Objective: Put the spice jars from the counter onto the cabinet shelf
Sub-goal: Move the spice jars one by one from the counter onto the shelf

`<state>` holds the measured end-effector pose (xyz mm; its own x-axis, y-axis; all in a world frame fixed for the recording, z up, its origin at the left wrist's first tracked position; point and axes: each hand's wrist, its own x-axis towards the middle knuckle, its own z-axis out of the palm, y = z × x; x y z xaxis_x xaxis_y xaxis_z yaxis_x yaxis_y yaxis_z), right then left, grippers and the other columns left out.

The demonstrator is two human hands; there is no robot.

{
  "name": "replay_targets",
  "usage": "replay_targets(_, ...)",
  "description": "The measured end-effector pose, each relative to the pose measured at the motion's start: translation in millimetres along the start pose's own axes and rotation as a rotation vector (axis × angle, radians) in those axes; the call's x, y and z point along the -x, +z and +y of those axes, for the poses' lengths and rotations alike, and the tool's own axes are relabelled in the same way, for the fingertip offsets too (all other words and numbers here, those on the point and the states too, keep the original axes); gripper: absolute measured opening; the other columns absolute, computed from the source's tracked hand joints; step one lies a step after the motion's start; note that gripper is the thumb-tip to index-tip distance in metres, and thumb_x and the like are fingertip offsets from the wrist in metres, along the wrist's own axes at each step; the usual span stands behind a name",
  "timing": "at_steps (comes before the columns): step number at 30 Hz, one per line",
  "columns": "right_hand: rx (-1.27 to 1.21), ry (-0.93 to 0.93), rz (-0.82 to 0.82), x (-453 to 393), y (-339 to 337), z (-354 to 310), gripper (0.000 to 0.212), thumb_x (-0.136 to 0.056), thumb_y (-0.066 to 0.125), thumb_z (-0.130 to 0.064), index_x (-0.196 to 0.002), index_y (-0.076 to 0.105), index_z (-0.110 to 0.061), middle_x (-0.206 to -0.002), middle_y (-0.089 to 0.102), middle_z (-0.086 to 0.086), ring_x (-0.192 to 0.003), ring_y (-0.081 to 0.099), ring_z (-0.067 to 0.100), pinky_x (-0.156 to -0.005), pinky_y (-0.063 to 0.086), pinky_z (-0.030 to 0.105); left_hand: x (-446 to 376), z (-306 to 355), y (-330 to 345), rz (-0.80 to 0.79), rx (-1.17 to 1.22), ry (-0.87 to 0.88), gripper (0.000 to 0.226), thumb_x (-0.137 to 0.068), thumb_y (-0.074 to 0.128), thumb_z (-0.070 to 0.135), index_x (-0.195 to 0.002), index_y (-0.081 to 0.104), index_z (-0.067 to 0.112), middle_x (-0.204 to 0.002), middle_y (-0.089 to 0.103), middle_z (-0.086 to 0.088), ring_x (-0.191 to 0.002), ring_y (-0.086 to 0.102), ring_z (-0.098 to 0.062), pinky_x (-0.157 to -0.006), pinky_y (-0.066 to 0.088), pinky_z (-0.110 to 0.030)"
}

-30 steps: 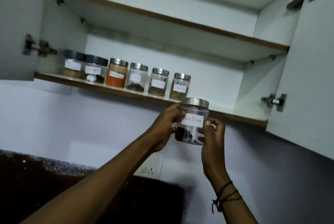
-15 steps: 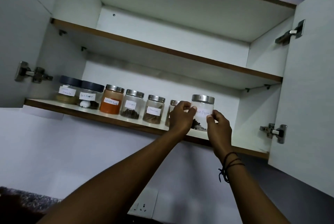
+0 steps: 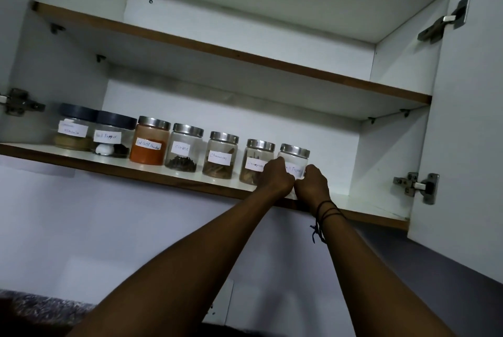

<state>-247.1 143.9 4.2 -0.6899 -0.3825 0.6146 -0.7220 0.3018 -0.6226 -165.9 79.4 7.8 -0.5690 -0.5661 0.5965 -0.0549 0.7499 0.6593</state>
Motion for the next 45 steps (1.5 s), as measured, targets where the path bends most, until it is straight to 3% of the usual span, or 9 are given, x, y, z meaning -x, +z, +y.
replay_targets(8, 0.068, -0.017, -0.13, 0, 2, -1, 0.03, -0.09, 0.052, -0.011, -0.118, 0.053, -0.003, -0.123, 0.059, 0.017, -0.108, 0.057, 0.032, -0.079, 0.037, 0.026, -5, -6, 3, -0.078, -0.07, 0.007, 0.022, -0.093, 0.051, 0.014, -0.112, 0.055, 0.003, -0.121, 0.06, -0.019, -0.112, 0.057, -0.034, -0.084, 0.042, -0.036)
replay_targets(12, -0.071, -0.082, -0.05, 19, -6, 2, 0.008, -0.09, 0.052, -0.012, -0.088, 0.048, -0.018, -0.091, 0.058, -0.002, -0.086, 0.048, 0.02, -0.065, 0.036, 0.017, 11, -6, 3, 0.031, 0.034, 0.125, 0.014, -0.096, 0.05, 0.017, -0.087, 0.053, 0.006, -0.103, 0.064, -0.019, -0.091, 0.056, -0.029, -0.076, 0.04, -0.035)
replay_targets(16, -0.193, -0.151, 0.039, 63, -15, 5, 0.014, -0.093, 0.052, -0.018, -0.103, 0.061, -0.022, -0.104, 0.062, -0.005, -0.101, 0.055, 0.02, -0.077, 0.043, 0.016, 44, -11, 6, 0.028, 0.234, 0.256, 0.031, -0.099, 0.052, 0.021, -0.114, 0.061, -0.004, -0.113, 0.067, -0.024, -0.106, 0.062, -0.034, -0.089, 0.048, -0.04)
replay_targets(20, -0.31, -0.184, 0.046, 119, -21, 24, 0.024, -0.095, 0.05, -0.016, -0.115, 0.062, -0.011, -0.112, 0.068, 0.006, -0.106, 0.064, 0.021, -0.082, 0.051, 0.031, 97, -22, 13, 0.012, 0.327, 0.379, 0.027, -0.101, 0.052, 0.019, -0.122, 0.067, 0.012, -0.11, 0.069, 0.008, -0.099, 0.064, -0.004, -0.083, 0.046, -0.015)
replay_targets(25, -0.251, -0.038, -0.016, 204, -10, 77, 0.038, -0.095, 0.051, -0.016, -0.132, 0.056, -0.022, -0.13, 0.06, -0.005, -0.115, 0.057, 0.01, -0.097, 0.048, 0.025, 176, -57, 59, -0.153, 0.399, 0.27, 0.034, -0.102, 0.047, 0.019, -0.13, 0.064, 0.014, -0.124, 0.069, 0.004, -0.109, 0.062, 0.002, -0.092, 0.042, -0.007)
replay_targets(30, -0.112, 0.15, -0.087, 323, 11, 160, 0.036, -0.092, 0.051, -0.015, -0.128, 0.056, -0.017, -0.117, 0.058, -0.008, -0.11, 0.056, 0.013, -0.085, 0.039, 0.011, 290, -118, 129, -0.434, 0.447, 0.094, 0.036, -0.102, 0.046, 0.017, -0.135, 0.059, 0.015, -0.119, 0.059, 0.027, -0.099, 0.05, 0.032, -0.087, 0.033, 0.006)
replay_targets(36, 0.131, 0.465, -0.239, 468, 25, 245, 0.035, -0.089, 0.052, -0.018, -0.124, 0.055, -0.014, -0.122, 0.063, 0.011, -0.115, 0.059, 0.028, -0.098, 0.047, 0.043, 432, -176, 202, -0.744, 0.267, -0.005, 0.038, -0.101, 0.047, 0.006, -0.138, 0.055, 0.005, -0.136, 0.061, -0.016, -0.125, 0.055, -0.02, -0.099, 0.03, -0.007)
replay_targets(41, 0.382, 0.497, -0.405, 560, 21, 283, 0.057, -0.083, 0.059, -0.018, -0.137, 0.049, -0.003, -0.132, 0.054, 0.018, -0.125, 0.049, 0.035, -0.109, 0.035, 0.043, 514, -196, 228, -0.939, 0.249, -0.068, 0.038, -0.101, 0.047, 0.006, -0.138, 0.052, 0.0, -0.137, 0.058, -0.021, -0.123, 0.053, -0.022, -0.092, 0.021, 0.008)
replay_targets(45, 0.445, 0.424, -0.463, 605, 21, 303, 0.074, -0.078, 0.065, -0.022, -0.145, 0.039, -0.004, -0.145, 0.041, 0.018, -0.135, 0.036, 0.038, -0.115, 0.029, 0.041, 552, -204, 246, -1.029, 0.25, -0.234, 0.036, -0.103, 0.044, 0.011, -0.137, 0.053, 0.005, -0.137, 0.059, -0.015, -0.127, 0.055, -0.025, -0.102, 0.033, -0.017)
